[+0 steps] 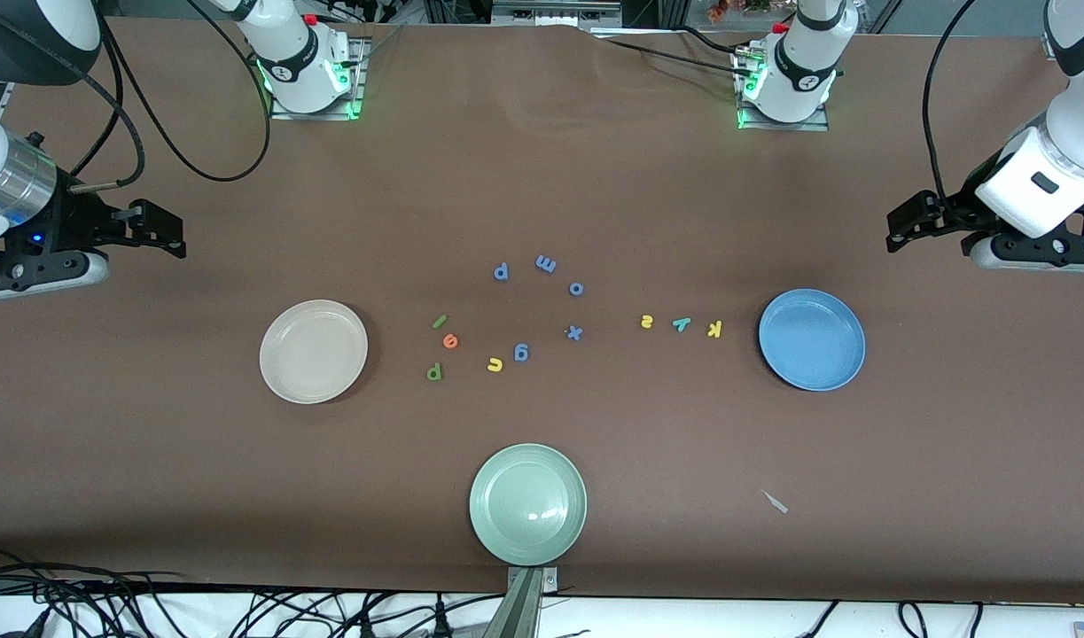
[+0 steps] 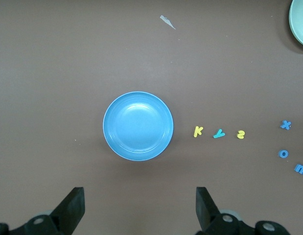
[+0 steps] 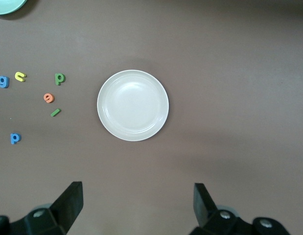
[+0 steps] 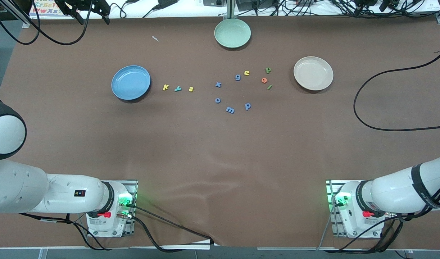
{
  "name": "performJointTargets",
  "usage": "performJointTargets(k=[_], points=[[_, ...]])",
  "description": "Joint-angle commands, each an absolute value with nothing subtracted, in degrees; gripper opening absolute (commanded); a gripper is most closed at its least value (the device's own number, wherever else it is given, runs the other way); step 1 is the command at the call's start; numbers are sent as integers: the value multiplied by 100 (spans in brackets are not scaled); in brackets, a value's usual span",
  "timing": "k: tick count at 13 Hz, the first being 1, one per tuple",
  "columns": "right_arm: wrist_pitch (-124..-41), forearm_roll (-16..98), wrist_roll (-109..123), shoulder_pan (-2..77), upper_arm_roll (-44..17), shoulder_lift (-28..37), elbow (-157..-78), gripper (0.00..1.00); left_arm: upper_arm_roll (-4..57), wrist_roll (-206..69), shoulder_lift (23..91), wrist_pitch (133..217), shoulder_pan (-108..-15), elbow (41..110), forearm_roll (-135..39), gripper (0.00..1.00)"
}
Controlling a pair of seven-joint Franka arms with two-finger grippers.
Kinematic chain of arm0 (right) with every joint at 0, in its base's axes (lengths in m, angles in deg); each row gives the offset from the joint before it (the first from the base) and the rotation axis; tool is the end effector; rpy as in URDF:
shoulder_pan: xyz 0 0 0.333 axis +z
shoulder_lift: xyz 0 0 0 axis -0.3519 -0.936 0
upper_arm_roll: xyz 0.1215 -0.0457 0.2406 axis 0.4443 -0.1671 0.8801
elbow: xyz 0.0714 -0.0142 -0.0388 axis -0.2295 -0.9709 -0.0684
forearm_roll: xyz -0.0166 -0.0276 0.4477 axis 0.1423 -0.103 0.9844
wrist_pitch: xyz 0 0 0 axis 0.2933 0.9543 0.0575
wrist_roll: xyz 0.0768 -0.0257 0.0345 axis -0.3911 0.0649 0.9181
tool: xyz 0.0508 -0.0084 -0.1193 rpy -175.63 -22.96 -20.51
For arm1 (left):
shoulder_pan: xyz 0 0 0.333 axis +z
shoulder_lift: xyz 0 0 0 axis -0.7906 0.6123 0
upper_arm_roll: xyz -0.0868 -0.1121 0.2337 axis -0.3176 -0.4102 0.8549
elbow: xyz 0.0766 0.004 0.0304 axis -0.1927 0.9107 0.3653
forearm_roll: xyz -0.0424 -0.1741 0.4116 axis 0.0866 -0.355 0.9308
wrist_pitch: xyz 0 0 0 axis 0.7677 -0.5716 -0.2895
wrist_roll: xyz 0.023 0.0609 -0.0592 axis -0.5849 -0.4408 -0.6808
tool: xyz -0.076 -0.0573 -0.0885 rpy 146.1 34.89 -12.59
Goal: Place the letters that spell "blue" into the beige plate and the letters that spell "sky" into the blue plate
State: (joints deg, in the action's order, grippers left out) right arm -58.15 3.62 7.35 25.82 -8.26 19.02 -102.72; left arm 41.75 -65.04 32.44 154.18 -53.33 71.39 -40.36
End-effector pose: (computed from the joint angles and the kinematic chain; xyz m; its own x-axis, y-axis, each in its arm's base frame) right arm 0.6507 0.0591 0.5128 0.9816 0.1861 -0.0426 0.1862 -0.9825 -0.0004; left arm 0.6211 -0.0467 0.5057 0.9998 -0.0154 -0.0095 -0.0152 -0.9997 0.0198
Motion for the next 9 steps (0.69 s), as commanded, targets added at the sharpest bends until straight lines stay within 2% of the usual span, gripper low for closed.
performJointTargets(k=[1, 9], points=[[-5747, 462, 687, 2561, -820, 1973, -10295, 100, 4151, -6413, 3310, 15280, -5321, 6956, -3873, 100], [-5861, 462, 687, 2561, -811, 1938, -10287, 100, 4151, -6413, 3318, 15280, -5321, 6956, -3873, 100]])
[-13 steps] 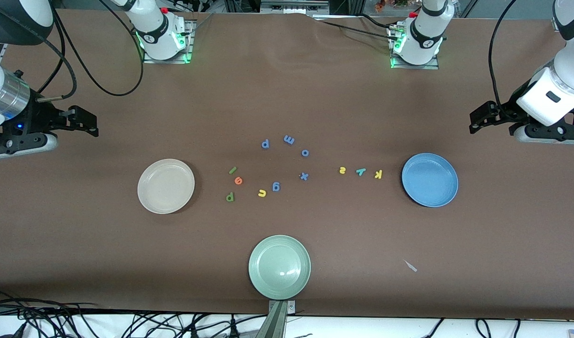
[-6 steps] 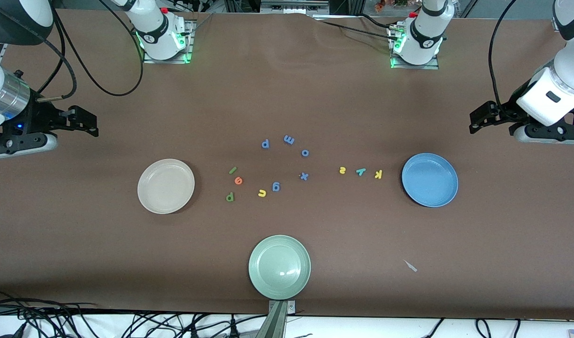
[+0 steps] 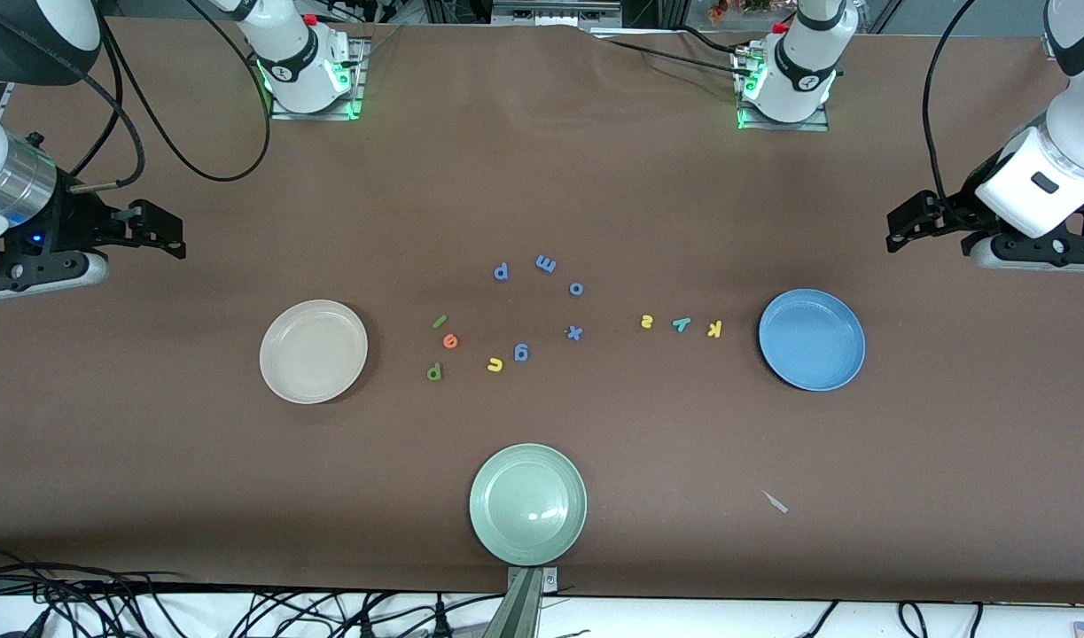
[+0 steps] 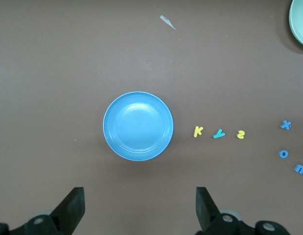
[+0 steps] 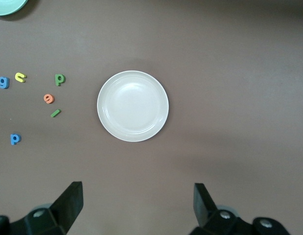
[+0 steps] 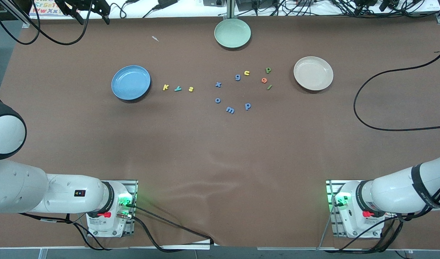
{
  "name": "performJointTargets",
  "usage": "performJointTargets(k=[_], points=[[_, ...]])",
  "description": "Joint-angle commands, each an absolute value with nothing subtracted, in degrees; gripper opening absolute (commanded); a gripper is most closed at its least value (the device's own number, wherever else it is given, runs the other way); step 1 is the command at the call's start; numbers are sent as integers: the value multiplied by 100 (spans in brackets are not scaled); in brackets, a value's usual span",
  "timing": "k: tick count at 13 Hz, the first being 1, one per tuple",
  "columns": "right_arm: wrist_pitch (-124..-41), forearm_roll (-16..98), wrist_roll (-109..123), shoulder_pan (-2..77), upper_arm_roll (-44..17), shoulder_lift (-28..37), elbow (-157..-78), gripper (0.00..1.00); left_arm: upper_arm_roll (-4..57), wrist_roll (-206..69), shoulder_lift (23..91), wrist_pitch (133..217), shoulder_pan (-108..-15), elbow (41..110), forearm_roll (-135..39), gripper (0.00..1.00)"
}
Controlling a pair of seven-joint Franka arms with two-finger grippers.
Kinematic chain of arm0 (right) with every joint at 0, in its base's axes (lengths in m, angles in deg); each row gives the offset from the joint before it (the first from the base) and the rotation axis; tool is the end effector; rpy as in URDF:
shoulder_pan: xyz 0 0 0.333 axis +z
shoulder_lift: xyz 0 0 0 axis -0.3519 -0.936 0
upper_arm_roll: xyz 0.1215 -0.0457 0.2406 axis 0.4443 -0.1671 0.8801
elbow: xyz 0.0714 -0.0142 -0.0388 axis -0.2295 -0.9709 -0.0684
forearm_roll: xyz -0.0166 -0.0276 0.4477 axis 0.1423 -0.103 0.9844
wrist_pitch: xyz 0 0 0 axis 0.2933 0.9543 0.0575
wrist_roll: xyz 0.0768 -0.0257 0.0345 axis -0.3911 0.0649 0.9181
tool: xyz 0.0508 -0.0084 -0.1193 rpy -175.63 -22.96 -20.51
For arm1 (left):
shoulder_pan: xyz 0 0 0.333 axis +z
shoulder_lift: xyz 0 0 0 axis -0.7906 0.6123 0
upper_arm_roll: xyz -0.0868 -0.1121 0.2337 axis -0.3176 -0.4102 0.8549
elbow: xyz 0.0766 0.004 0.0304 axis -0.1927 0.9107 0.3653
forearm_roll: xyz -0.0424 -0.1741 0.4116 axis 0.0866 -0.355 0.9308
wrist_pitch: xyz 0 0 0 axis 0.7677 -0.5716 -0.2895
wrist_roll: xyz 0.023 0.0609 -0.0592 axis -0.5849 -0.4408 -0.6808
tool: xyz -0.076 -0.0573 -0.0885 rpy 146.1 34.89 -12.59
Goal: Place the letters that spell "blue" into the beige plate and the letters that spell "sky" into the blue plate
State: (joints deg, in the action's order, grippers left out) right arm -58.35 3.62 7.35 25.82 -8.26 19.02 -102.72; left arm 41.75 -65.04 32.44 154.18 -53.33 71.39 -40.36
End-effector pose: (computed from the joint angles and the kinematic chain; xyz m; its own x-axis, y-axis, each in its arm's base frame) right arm 0.6511 0.0592 0.5131 0.9817 0.1861 -0.0391 0.1863 -0.9825 -0.0001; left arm 0.6211 -0.0467 0.5057 0.9998 -0.0154 -0.0095 -0.0152 -0.9997 0.0198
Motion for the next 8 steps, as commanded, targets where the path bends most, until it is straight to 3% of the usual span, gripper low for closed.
performJointTargets(k=[1, 8], points=[[-5852, 453, 687, 2570, -811, 1938, -10287, 100, 4151, -6413, 3310, 15280, -5321, 6956, -3873, 100], [-5800, 471, 687, 2579, -785, 1964, -10295, 100, 4151, -6413, 3310, 15280, -5321, 6956, -3873, 100]])
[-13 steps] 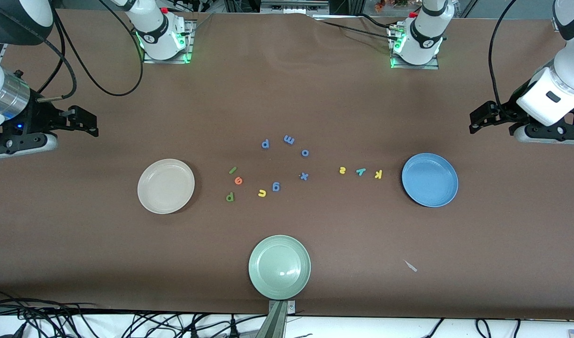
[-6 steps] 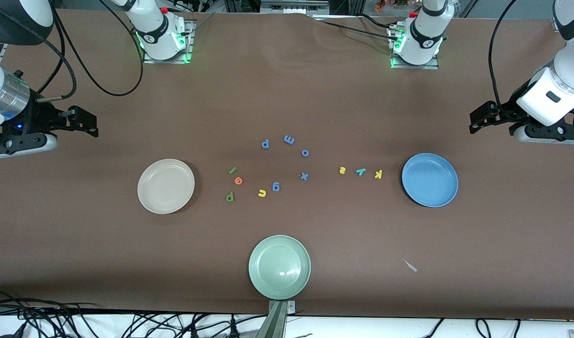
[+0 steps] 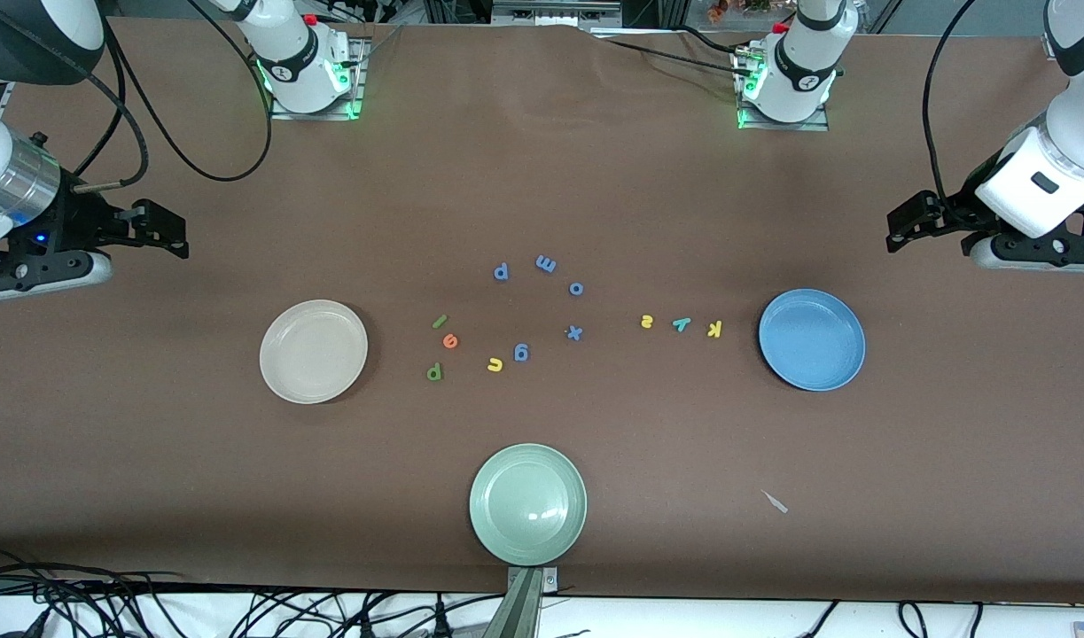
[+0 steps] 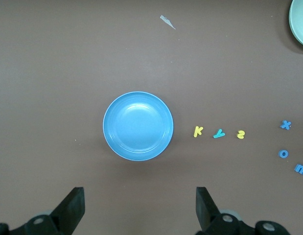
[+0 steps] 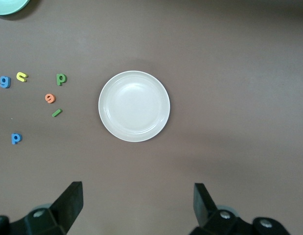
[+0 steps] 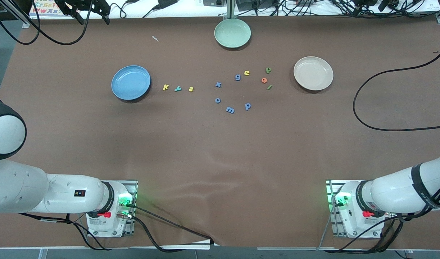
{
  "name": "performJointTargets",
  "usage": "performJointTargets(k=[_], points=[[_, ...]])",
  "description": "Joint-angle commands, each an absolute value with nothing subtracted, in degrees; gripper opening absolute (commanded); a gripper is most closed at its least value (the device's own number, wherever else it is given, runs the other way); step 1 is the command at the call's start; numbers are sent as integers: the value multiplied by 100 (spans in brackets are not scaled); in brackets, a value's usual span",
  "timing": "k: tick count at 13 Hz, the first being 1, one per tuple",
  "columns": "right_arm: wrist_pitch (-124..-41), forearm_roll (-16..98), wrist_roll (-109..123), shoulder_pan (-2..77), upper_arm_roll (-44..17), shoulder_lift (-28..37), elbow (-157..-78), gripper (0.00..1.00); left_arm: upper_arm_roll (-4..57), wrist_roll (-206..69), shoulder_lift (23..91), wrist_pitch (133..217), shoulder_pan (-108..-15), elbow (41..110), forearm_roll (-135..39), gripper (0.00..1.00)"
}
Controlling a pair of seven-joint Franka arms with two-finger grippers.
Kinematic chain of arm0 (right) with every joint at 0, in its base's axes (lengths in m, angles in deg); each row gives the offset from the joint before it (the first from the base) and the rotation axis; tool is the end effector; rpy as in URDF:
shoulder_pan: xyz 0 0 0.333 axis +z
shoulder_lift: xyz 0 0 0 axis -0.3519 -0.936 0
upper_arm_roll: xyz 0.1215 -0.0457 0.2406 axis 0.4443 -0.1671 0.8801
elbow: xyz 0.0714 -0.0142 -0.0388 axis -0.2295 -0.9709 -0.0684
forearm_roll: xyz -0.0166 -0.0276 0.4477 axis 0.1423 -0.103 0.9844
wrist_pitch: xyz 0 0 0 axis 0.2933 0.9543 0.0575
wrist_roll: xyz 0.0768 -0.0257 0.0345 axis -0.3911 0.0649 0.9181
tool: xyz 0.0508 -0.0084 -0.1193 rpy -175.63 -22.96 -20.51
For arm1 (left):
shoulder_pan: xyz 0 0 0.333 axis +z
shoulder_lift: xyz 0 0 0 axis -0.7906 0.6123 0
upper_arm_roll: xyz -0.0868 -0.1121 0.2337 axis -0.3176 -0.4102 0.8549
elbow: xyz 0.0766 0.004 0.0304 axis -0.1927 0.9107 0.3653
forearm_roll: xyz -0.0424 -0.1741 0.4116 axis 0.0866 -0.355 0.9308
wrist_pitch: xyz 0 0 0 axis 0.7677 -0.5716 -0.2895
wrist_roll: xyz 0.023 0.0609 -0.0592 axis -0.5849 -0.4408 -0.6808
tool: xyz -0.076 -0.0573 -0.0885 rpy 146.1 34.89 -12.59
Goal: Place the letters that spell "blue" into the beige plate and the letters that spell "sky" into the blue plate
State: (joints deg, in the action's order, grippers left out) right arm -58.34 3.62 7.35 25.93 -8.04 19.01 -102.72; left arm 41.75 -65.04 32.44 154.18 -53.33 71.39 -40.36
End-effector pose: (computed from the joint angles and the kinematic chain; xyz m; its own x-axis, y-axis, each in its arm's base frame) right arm 0.6508 0.0628 0.5130 0.9807 0.1917 -0.0394 0.1919 -0.9814 -0.0007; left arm 0.6211 -0.0467 0.5057 0.9998 -0.0154 -0.0095 -0.0152 -0.9997 0.0198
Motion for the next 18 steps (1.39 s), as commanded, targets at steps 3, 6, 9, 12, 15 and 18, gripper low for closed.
performJointTargets(k=[3, 6, 9, 12, 15, 18], points=[[-5808, 453, 679, 2597, -776, 1964, -10287, 100, 4151, -6413, 3318, 15271, -5321, 6956, -3873, 100], [-5852, 462, 687, 2597, -785, 1938, -10287, 100, 4151, -6413, 3309, 15280, -5321, 6956, -3873, 100], [-5861, 401, 687, 2614, -776, 1946, -10295, 100, 4151, -6413, 3310, 15280, -5321, 6956, -3873, 100], [-5861, 383, 679, 2588, -829, 1946, -10287, 100, 4151, -6413, 3309, 15280, -5321, 6956, -3873, 100], [-5966, 287, 687, 2553, -838, 1955, -10287, 100, 4151, -6413, 3309, 15262, -5321, 6956, -3873, 100], [-5975, 260, 687, 2570, -838, 1920, -10295, 100, 4151, -6404, 3318, 15209, -5313, 6956, -3934, 100]])
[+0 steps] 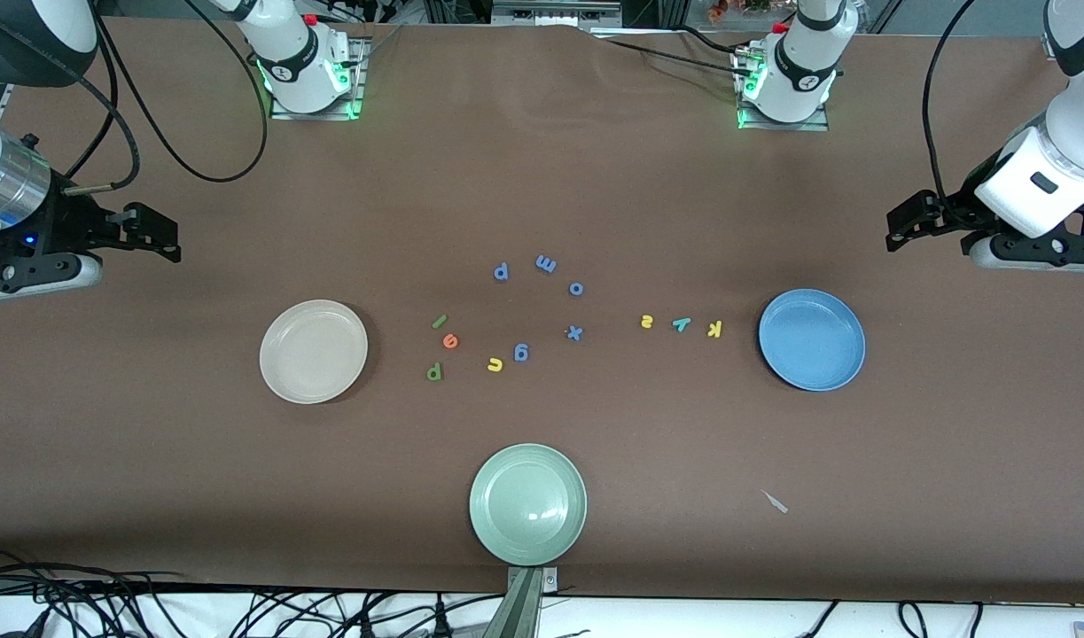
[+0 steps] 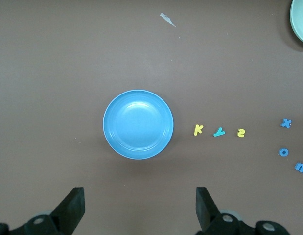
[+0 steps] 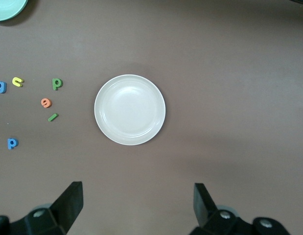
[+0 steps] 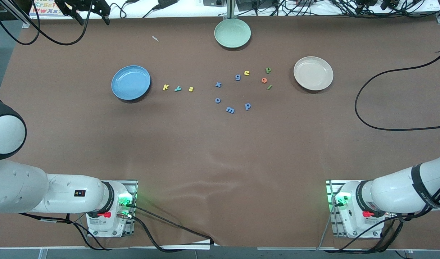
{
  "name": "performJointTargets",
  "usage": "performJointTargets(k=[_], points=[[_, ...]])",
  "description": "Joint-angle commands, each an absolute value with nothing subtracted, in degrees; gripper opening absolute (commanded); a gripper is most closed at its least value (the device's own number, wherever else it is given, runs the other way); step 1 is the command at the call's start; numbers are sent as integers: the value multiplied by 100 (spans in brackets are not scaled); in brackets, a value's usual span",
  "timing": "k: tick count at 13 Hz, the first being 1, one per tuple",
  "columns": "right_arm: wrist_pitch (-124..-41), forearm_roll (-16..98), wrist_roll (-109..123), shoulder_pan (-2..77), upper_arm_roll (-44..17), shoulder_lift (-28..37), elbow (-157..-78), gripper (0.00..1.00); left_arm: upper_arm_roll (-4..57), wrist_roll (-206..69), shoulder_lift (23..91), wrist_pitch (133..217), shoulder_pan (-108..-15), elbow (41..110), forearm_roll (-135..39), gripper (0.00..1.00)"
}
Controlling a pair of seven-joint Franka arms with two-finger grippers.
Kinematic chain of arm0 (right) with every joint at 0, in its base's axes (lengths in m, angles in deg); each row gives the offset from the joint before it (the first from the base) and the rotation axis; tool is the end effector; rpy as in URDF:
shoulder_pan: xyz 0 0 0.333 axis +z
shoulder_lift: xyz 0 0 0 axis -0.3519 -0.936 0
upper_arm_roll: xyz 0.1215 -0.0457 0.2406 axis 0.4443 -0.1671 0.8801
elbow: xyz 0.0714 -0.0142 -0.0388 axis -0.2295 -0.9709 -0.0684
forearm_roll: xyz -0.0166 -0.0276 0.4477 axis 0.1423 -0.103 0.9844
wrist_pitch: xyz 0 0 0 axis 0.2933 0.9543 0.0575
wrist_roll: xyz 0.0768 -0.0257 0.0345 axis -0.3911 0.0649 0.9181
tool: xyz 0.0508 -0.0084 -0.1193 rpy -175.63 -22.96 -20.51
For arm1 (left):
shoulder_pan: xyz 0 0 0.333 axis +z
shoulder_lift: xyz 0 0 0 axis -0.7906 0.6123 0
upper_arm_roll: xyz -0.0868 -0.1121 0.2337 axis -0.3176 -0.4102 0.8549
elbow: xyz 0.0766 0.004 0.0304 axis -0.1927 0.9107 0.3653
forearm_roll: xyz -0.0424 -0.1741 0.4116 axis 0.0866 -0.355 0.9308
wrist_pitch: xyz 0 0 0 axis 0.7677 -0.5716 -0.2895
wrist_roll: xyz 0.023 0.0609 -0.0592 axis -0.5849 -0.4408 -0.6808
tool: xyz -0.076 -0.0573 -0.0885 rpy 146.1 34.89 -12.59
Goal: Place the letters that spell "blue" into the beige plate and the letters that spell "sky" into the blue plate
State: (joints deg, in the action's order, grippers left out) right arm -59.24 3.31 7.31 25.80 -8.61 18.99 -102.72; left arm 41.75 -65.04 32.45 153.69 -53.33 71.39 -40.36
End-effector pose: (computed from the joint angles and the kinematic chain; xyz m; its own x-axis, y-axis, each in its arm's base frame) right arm 0.6537 0.0547 0.5141 0.9835 0.1794 -0.0248 0.1796 -0.9837 0.0077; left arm 0.6201 -0.0466 0.5048 0.9997 -0.0155 -0.0183 -0.0152 -0.9997 0.0193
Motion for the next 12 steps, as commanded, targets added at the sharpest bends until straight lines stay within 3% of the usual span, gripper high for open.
performJointTargets(k=[1, 7, 10, 12], points=[[-5975, 260, 687, 2562, -838, 1876, -10295, 100, 4151, -6404, 3318, 15201, -5312, 6956, -3943, 100], [-6081, 295, 687, 2606, -820, 1815, -10295, 100, 4055, -6351, 3932, 15253, -5645, 6930, -3917, 100], [-6283, 400, 670, 2562, -820, 1806, -10295, 100, 4002, -6343, 4774, 15271, -5849, 6535, -3943, 100], [-6336, 375, 687, 2605, -820, 1815, -10295, 100, 3836, -6316, 5320, 15909, -5849, 6561, -3917, 100]])
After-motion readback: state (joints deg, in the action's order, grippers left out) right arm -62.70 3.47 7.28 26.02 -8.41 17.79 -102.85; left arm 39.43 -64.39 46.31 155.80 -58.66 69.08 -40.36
